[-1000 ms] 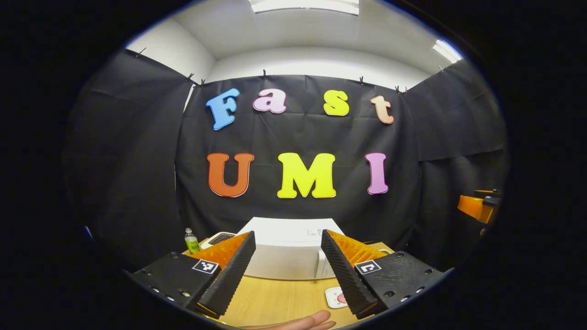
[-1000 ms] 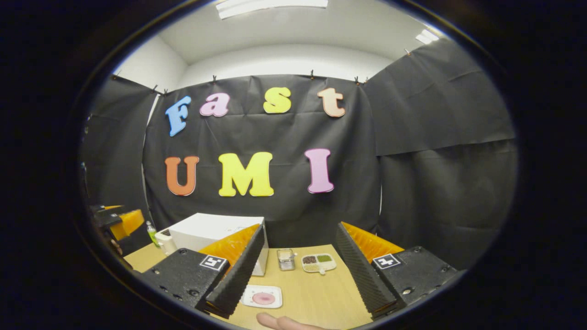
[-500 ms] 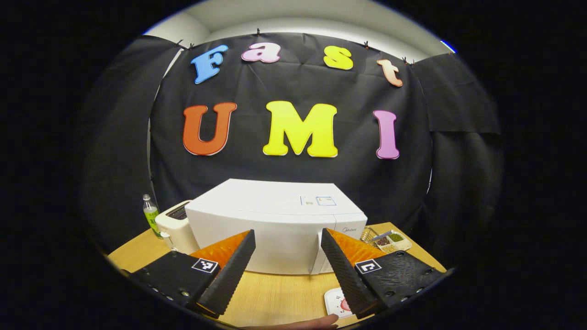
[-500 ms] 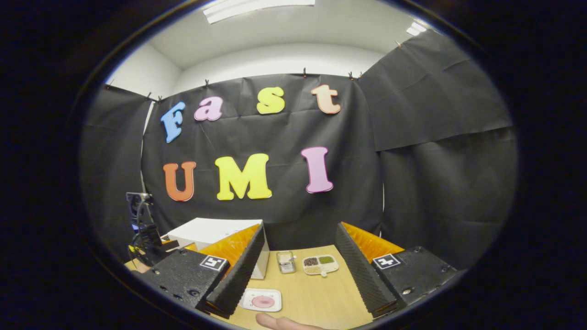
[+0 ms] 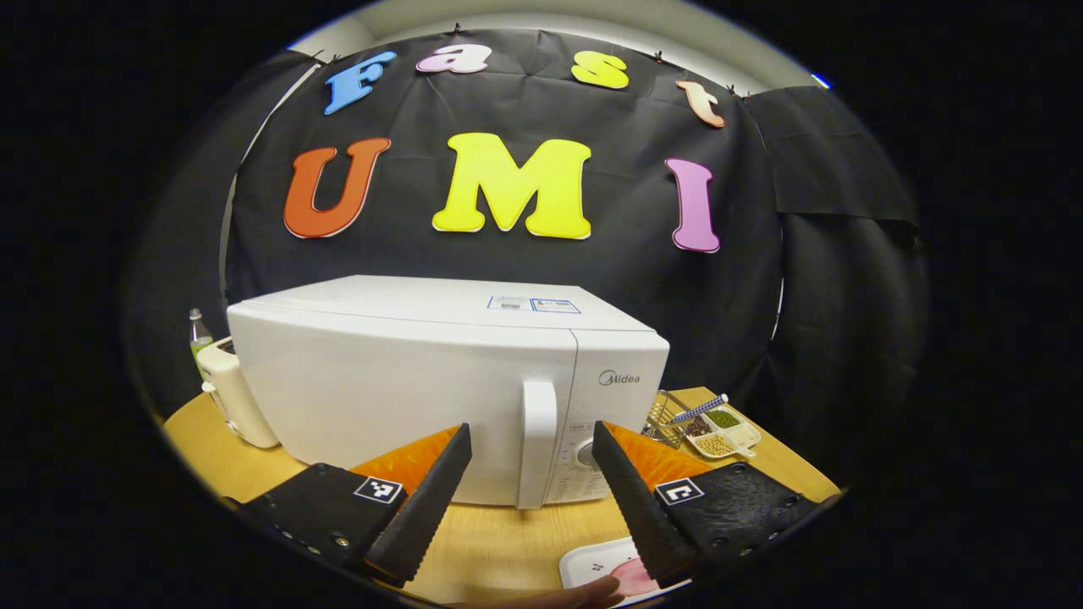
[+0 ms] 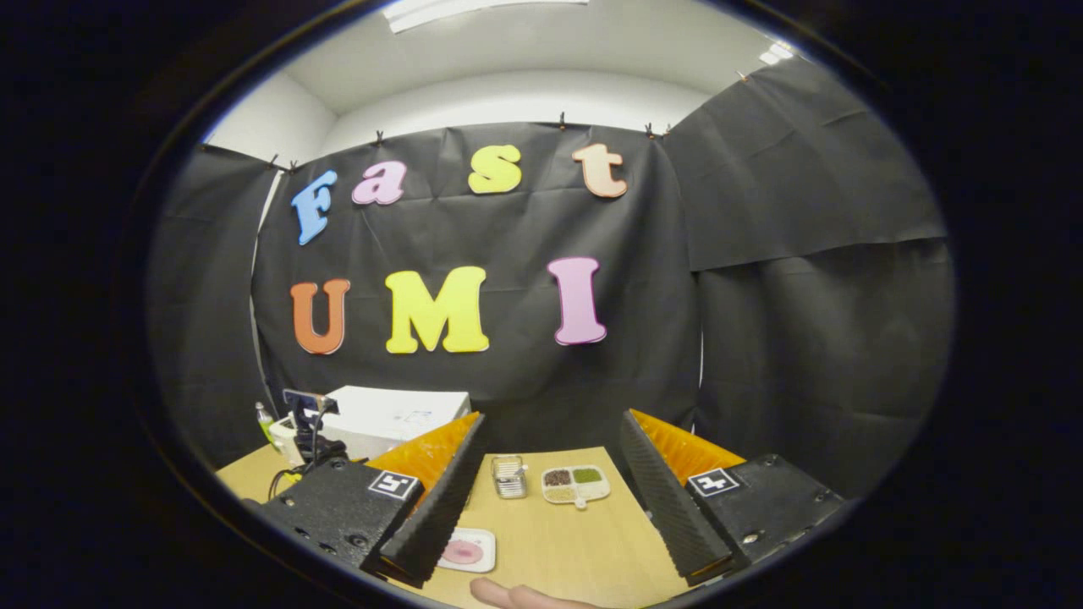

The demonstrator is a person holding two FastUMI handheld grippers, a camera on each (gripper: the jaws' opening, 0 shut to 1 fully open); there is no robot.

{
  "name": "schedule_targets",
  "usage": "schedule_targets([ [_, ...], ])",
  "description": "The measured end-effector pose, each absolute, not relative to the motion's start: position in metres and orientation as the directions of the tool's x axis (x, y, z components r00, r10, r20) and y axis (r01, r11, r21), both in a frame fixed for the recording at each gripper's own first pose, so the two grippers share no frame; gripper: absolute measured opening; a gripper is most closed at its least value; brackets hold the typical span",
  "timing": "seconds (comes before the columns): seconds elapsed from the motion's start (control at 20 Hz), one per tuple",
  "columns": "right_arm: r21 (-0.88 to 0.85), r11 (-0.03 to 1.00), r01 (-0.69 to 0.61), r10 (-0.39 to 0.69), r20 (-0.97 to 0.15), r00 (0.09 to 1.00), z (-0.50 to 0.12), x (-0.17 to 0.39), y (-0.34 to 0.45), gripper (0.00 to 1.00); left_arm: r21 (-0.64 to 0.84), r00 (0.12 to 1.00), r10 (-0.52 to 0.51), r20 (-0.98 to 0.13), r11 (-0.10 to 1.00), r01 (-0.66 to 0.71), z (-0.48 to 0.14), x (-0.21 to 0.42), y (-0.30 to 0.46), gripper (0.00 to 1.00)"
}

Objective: Open the microwave oven with the left hand, put the food in, and close the microwave oven.

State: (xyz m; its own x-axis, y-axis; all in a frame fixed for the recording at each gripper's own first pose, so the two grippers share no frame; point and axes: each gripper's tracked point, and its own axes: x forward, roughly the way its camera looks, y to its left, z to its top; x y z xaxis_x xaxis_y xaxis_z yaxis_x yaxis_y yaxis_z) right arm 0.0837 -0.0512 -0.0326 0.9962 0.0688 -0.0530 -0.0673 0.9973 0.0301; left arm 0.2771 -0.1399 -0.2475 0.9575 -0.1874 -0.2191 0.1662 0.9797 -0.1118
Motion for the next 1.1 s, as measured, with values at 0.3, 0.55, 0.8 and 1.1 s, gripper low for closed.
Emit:
schedule_targets([
  [0.3,0.026,0.997,-0.072,0.074,-0.075,0.994,-0.047,0.090,-0.067,0.92,-0.147,0.958,-0.189,-0.216,0.976,0.159,-0.272,0.300,-0.154,0.90],
  [0.55,0.022,0.997,-0.078,0.080,-0.068,0.995,-0.054,0.088,-0.079,0.92,-0.071,0.977,-0.111,-0.180,0.992,0.100,-0.273,0.311,-0.144,0.68],
  [0.8,0.016,0.997,-0.078,0.079,-0.084,0.993,-0.059,0.087,-0.085,0.92,-0.025,0.974,-0.107,-0.201,0.994,0.105,-0.280,0.309,-0.142,0.20],
  [1.1,0.010,0.997,-0.073,0.074,-0.107,0.992,-0.068,0.079,-0.086,0.92,-0.056,0.961,-0.132,-0.241,0.991,0.122,-0.284,0.299,-0.141,0.04],
])
